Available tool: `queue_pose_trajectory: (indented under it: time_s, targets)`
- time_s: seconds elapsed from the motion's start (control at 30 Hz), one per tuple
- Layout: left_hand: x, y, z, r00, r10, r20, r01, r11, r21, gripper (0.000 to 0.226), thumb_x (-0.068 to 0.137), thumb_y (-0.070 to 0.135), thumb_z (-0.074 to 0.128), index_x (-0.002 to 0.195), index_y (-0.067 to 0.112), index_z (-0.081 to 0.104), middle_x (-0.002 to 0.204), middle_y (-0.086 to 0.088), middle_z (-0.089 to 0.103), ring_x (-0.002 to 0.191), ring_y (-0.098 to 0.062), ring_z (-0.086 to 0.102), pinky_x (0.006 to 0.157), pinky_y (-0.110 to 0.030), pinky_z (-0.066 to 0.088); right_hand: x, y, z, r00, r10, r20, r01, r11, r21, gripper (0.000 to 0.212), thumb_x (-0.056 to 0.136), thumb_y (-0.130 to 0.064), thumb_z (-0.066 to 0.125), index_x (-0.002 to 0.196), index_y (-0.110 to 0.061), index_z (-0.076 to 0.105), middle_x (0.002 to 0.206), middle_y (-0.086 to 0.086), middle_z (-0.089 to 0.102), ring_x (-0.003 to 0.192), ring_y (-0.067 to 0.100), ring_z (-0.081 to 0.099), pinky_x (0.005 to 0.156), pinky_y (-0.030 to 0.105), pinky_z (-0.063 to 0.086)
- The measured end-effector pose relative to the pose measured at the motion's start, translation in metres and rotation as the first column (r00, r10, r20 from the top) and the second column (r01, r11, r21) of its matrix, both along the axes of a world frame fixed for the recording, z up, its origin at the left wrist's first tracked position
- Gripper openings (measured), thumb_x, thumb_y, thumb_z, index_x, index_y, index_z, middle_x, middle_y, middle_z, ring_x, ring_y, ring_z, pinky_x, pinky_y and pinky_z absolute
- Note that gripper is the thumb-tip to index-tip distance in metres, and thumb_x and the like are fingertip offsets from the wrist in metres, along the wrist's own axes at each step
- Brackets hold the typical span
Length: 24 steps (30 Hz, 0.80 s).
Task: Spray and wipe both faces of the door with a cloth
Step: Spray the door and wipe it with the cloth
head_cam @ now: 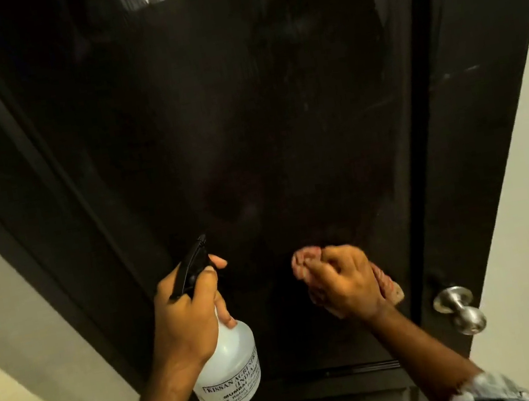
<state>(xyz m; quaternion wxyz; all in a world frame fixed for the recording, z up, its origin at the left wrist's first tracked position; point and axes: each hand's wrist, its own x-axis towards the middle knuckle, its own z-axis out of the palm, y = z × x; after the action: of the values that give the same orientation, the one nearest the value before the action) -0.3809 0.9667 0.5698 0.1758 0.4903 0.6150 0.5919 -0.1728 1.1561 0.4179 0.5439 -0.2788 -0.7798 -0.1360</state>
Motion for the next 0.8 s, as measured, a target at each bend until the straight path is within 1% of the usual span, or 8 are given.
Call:
queue_pose_trajectory:
  time_s: [0.07, 0.13, 0.27, 0.43, 0.57, 0.63, 0.73, 0.8]
  targets:
    - [-0.007, -0.006, 0.0, 1.0, 0.017, 0.004, -0.017, 1.0, -0.006, 0.028, 0.107, 0.007, 0.048, 0.1, 0.018, 0.074, 0.043, -0.01, 0.054, 0.043, -0.027, 0.06, 0.056, -0.037, 0.057, 0.002, 0.0, -0.056, 0.96, 0.001, 0.278, -0.02, 0.997, 0.068, 0.032, 0.095, -0.033, 0.079, 0.124, -0.022, 0.069, 0.119, 0.007, 0.058, 0.096, 0.03, 0.06, 0.071, 0.045, 0.057]
    - [-0.013, -0.013, -0.002, 1.0, 0.021, -0.005, -0.021, 0.999, -0.027, 0.029, 0.107, 0.007, 0.048, 0.1, 0.017, 0.074, 0.044, -0.011, 0.054, 0.043, -0.028, 0.059, 0.054, -0.034, 0.057, 0.002, 0.003, -0.075, 0.929, -0.005, 0.371, -0.043, 0.991, 0.123, 0.033, 0.095, -0.03, 0.075, 0.126, -0.022, 0.065, 0.126, 0.01, 0.056, 0.103, 0.032, 0.057, 0.074, 0.046, 0.059]
    - [-0.022, -0.022, -0.01, 1.0, 0.02, -0.023, -0.022, 0.998, -0.063, 0.029, 0.108, 0.008, 0.048, 0.101, 0.019, 0.074, 0.044, -0.01, 0.055, 0.043, -0.028, 0.06, 0.056, -0.037, 0.058, -0.015, -0.004, -0.045, 0.843, 0.022, 0.538, -0.152, 0.968, 0.199, 0.027, 0.103, -0.023, 0.056, 0.128, -0.018, 0.063, 0.129, 0.012, 0.059, 0.108, 0.032, 0.06, 0.084, 0.044, 0.055]
    - [-0.035, -0.031, -0.015, 0.999, -0.008, -0.031, 0.005, 0.995, -0.095, 0.029, 0.108, 0.007, 0.048, 0.101, 0.017, 0.075, 0.046, -0.012, 0.055, 0.044, -0.031, 0.059, 0.056, -0.039, 0.058, -0.079, -0.019, 0.032, 0.938, 0.074, 0.338, -0.156, 0.962, 0.224, 0.036, 0.115, -0.024, 0.041, 0.123, -0.014, 0.075, 0.127, 0.01, 0.067, 0.102, 0.029, 0.058, 0.081, 0.042, 0.05]
    - [-0.062, -0.039, -0.014, 0.999, 0.038, -0.026, -0.041, 0.995, -0.094, 0.029, 0.108, 0.006, 0.049, 0.101, 0.016, 0.075, 0.044, -0.012, 0.054, 0.042, -0.029, 0.056, 0.053, -0.039, 0.058, -0.155, -0.03, 0.091, 0.981, 0.112, 0.16, -0.14, 0.974, 0.178, 0.03, 0.104, -0.026, 0.068, 0.131, -0.014, 0.074, 0.127, 0.01, 0.07, 0.105, 0.03, 0.057, 0.083, 0.043, 0.047]
    - [-0.076, -0.041, -0.012, 0.998, 0.061, -0.033, -0.063, 0.994, -0.092, 0.029, 0.108, 0.006, 0.049, 0.101, 0.017, 0.075, 0.044, -0.011, 0.054, 0.042, -0.029, 0.056, 0.053, -0.039, 0.058, -0.192, -0.036, 0.104, 0.988, 0.145, 0.06, -0.152, 0.977, 0.151, 0.031, 0.104, -0.029, 0.069, 0.13, -0.014, 0.075, 0.125, 0.01, 0.071, 0.105, 0.031, 0.057, 0.083, 0.043, 0.047]
    - [-0.09, -0.04, -0.009, 0.996, 0.07, -0.05, -0.074, 0.994, -0.082, 0.029, 0.107, 0.006, 0.049, 0.095, 0.016, 0.074, 0.044, -0.013, 0.055, 0.043, -0.033, 0.058, 0.056, -0.037, 0.058, -0.234, -0.045, 0.095, 0.964, 0.235, 0.121, -0.252, 0.955, 0.156, 0.035, 0.113, -0.031, 0.05, 0.129, -0.011, 0.073, 0.13, 0.008, 0.066, 0.104, 0.032, 0.059, 0.084, 0.043, 0.048]
    - [-0.095, -0.038, -0.008, 0.995, 0.079, -0.054, -0.083, 0.993, -0.079, 0.034, 0.106, 0.005, 0.05, 0.078, 0.013, 0.068, 0.044, -0.021, 0.054, 0.044, -0.041, 0.058, 0.055, -0.034, 0.058, -0.249, -0.044, 0.066, 0.94, 0.258, 0.223, -0.301, 0.935, 0.186, 0.028, 0.112, -0.023, 0.051, 0.126, -0.012, 0.072, 0.131, 0.007, 0.067, 0.1, 0.031, 0.062, 0.079, 0.043, 0.05]
